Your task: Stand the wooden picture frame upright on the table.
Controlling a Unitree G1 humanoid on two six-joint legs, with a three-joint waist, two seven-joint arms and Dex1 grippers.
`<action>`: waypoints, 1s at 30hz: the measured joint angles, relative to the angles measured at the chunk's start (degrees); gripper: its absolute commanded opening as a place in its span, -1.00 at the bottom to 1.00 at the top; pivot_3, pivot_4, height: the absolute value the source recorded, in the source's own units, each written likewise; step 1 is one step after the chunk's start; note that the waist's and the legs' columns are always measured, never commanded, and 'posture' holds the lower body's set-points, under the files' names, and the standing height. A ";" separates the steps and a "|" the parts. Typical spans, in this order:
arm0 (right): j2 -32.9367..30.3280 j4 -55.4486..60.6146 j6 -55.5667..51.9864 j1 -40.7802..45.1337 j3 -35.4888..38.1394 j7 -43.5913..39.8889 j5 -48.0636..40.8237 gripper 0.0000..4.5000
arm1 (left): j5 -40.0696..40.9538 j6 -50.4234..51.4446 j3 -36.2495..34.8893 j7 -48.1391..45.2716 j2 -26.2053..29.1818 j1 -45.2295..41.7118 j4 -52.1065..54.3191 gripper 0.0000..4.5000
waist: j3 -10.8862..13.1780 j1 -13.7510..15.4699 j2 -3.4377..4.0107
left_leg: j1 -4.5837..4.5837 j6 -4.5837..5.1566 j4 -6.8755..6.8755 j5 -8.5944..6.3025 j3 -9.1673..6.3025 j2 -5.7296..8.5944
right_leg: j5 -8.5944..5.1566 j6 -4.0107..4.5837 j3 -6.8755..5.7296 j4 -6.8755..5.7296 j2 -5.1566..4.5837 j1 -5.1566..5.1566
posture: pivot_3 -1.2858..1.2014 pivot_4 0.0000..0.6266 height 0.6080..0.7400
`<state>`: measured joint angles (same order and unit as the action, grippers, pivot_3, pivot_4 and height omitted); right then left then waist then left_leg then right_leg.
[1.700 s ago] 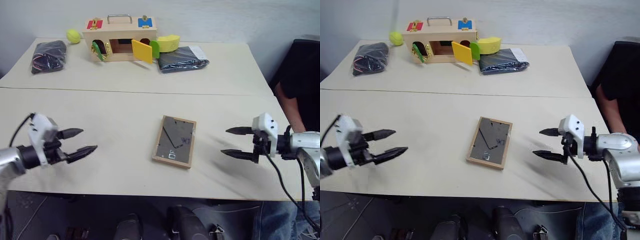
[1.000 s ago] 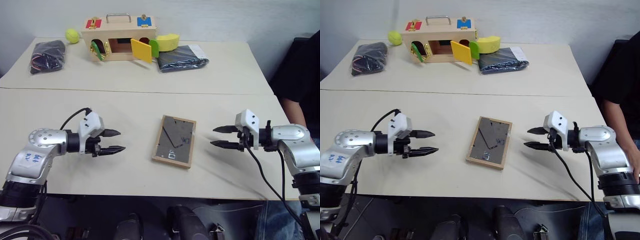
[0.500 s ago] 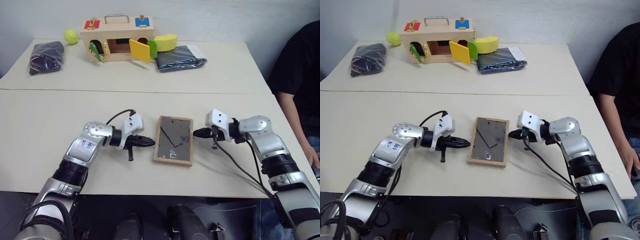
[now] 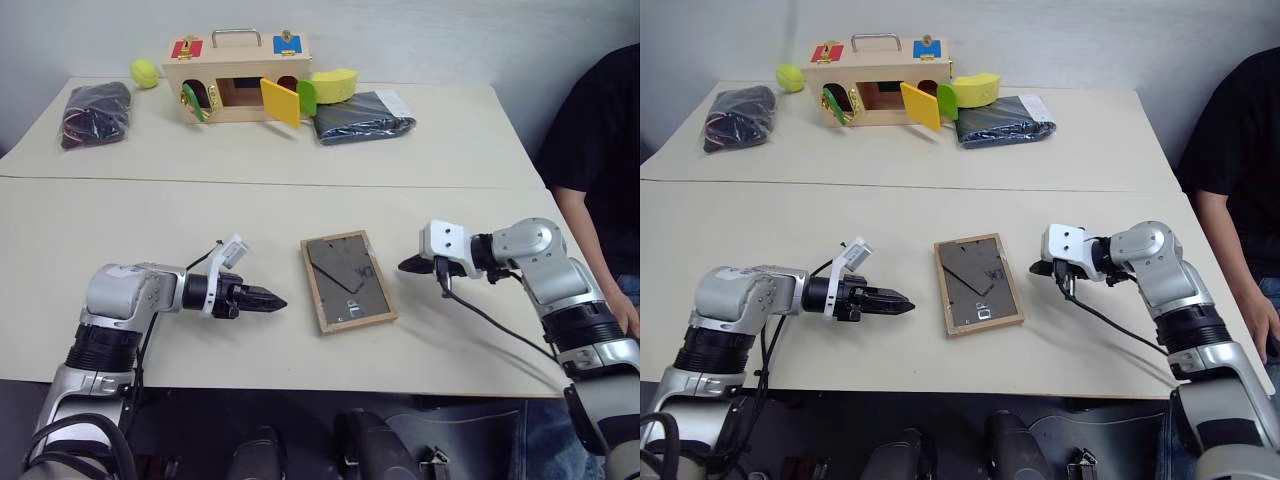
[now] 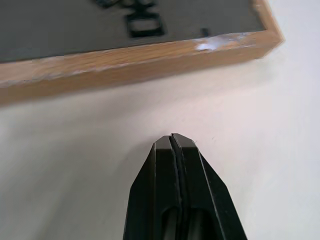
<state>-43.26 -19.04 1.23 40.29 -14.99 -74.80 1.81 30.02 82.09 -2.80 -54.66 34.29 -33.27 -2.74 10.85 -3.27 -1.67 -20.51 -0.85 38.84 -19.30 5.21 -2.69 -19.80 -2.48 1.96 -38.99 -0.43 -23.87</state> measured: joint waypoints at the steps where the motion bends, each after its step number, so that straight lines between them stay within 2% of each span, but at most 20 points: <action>1: -0.52 1.28 0.34 -0.94 -0.52 -0.93 0.16 -1.00 | 1.09 2.77 -2.08 1.65 -1.32 -0.08 0.17 0.66 | 0.00 0.08 0.01 | 0.02 -0.01 0.00 0.00 0.00 0.01 | 0.00 0.00 0.00 0.01 -0.01 0.02 | 0.03 -0.52 1.00; 3: -0.55 3.43 0.51 -2.52 -1.15 -2.12 0.27 -1.00 | 2.80 6.69 -5.52 4.43 -3.58 -0.05 0.23 0.92 | -0.01 0.18 0.02 | 0.06 -0.01 0.03 0.00 0.00 0.02 | 0.00 0.00 -0.01 0.01 -0.02 0.09 | 0.03 -0.52 1.00; 4: -0.55 4.07 0.53 -2.88 -1.58 -2.34 0.27 -1.00 | 3.32 7.49 -6.25 5.37 -4.23 -0.05 0.40 0.99 | -0.01 0.22 0.02 | 0.10 -0.02 0.06 -0.01 -0.01 0.02 | 0.00 0.00 -0.01 0.01 -0.03 0.13 | 0.03 -0.52 1.00; 12: 3.14 10.13 -1.19 -4.19 -4.93 -2.13 0.56 -1.00 | 6.14 8.48 -6.69 14.27 -8.66 0.06 4.19 0.99 | -0.21 1.61 0.24 | 0.28 -0.02 0.14 -0.05 -0.07 0.07 | 0.00 -0.01 -0.06 0.06 -0.09 0.38 | 0.03 -0.52 1.00; 19: 4.97 12.39 -3.76 -4.69 -5.46 -1.74 0.68 -1.00 | 8.14 8.61 -7.07 18.38 -11.85 -1.72 1.96 0.99 | -0.23 2.10 0.27 | 0.27 0.04 0.20 -0.08 -0.14 0.14 | 0.01 -0.07 -0.14 0.12 -0.17 0.47 | 0.03 -0.52 1.00; 22: 4.99 12.32 -3.80 -4.70 -5.47 -1.42 1.05 -1.00 | 9.39 9.13 -8.18 19.79 -12.64 -2.93 -0.88 0.73 | -0.23 2.02 0.26 | 0.27 0.04 0.21 -0.08 -0.14 0.14 | 0.01 -0.07 -0.14 0.12 -0.16 0.47 | 0.03 -0.52 1.00; 27: 5.76 12.36 -3.81 -4.69 -5.47 -0.51 0.98 -1.00 | 12.40 10.01 -5.86 20.87 -13.58 -3.85 -4.96 0.02 | -0.22 1.60 0.24 | 0.17 0.02 0.21 -0.07 -0.14 0.11 | 0.01 -0.08 -0.13 0.11 -0.12 0.35 | 0.03 -0.52 1.00; 30: 5.99 12.50 -4.34 -4.73 -5.43 0.33 1.00 -1.00 | 14.99 10.40 -5.37 20.88 -13.51 -4.56 -5.20 -0.32 | -0.20 1.35 0.22 | 0.16 -0.04 0.22 -0.04 -0.12 0.08 | 0.01 -0.07 -0.11 0.02 -0.09 0.28 | 0.03 -0.52 1.00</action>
<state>-37.27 -6.54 -3.11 35.56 -20.43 -74.47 2.81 45.02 92.48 -8.16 -33.78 20.78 -37.84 -7.94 10.65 -1.93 -1.45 -20.35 -0.89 39.06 -19.33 5.08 -2.60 -19.79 -2.55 1.85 -38.98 -0.52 -23.59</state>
